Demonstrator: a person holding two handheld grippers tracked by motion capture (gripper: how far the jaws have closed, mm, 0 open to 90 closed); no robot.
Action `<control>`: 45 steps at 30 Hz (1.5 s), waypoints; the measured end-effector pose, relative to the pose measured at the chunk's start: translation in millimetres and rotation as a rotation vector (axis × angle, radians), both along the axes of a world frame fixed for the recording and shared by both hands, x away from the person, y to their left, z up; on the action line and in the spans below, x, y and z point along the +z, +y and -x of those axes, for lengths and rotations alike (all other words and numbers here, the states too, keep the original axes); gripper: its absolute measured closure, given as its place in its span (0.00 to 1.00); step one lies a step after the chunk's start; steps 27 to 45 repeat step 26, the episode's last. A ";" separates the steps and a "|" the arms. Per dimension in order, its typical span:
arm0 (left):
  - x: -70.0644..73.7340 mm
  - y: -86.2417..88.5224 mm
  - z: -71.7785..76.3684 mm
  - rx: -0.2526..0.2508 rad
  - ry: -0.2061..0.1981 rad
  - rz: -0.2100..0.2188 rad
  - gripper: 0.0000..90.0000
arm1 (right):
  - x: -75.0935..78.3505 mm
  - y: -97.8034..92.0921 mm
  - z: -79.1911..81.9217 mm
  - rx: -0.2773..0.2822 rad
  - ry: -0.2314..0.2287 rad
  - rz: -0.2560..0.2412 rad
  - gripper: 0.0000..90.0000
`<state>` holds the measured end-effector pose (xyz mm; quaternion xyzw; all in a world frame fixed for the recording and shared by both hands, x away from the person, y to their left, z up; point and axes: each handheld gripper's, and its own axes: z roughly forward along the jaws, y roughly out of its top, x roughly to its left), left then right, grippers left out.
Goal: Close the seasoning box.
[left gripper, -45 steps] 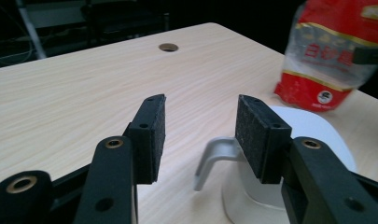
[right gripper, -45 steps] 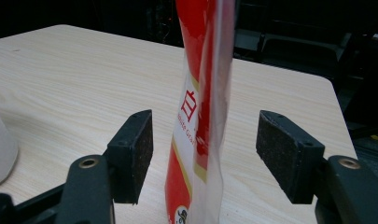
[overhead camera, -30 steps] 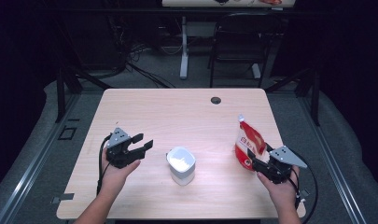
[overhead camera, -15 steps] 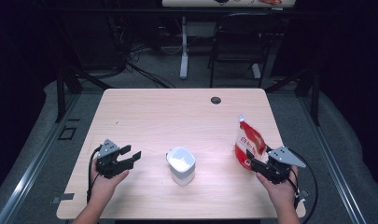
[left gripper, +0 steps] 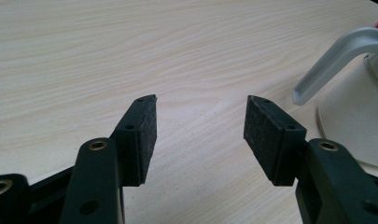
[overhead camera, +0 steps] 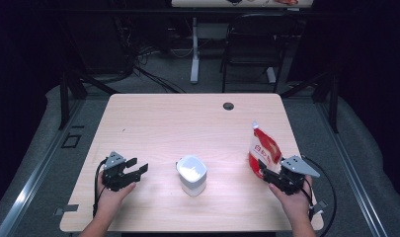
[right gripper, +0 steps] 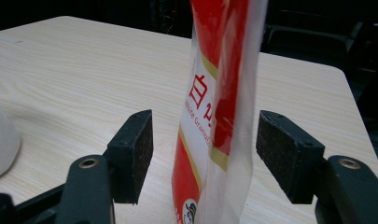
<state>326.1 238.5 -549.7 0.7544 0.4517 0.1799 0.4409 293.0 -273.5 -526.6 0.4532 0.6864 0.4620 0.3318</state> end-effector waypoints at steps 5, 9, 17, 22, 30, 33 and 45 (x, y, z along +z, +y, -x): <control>-3.0 0.0 -0.9 0.009 -0.001 -0.002 0.49 | -1.6 0.6 -0.7 0.000 0.001 -0.005 0.41; -3.9 0.5 -1.6 0.013 -0.001 -0.006 0.49 | -2.0 -0.4 -1.1 0.000 0.000 -0.003 0.41; -4.4 1.7 -1.9 0.018 0.006 -0.003 0.49 | -4.1 -0.4 -1.6 -0.005 0.006 -0.022 0.41; -4.6 1.6 -2.1 0.016 0.007 0.000 0.49 | -5.2 3.6 -1.9 0.004 0.014 -0.002 0.41; -4.4 2.2 -2.5 0.015 0.026 0.023 0.48 | -5.1 2.2 -1.9 0.000 0.008 -0.007 0.41; -4.4 2.2 -2.5 0.015 0.026 0.023 0.48 | -5.1 2.2 -1.9 0.000 0.008 -0.007 0.41; -4.4 2.2 -2.5 0.015 0.026 0.023 0.48 | -5.1 2.2 -1.9 0.000 0.008 -0.007 0.41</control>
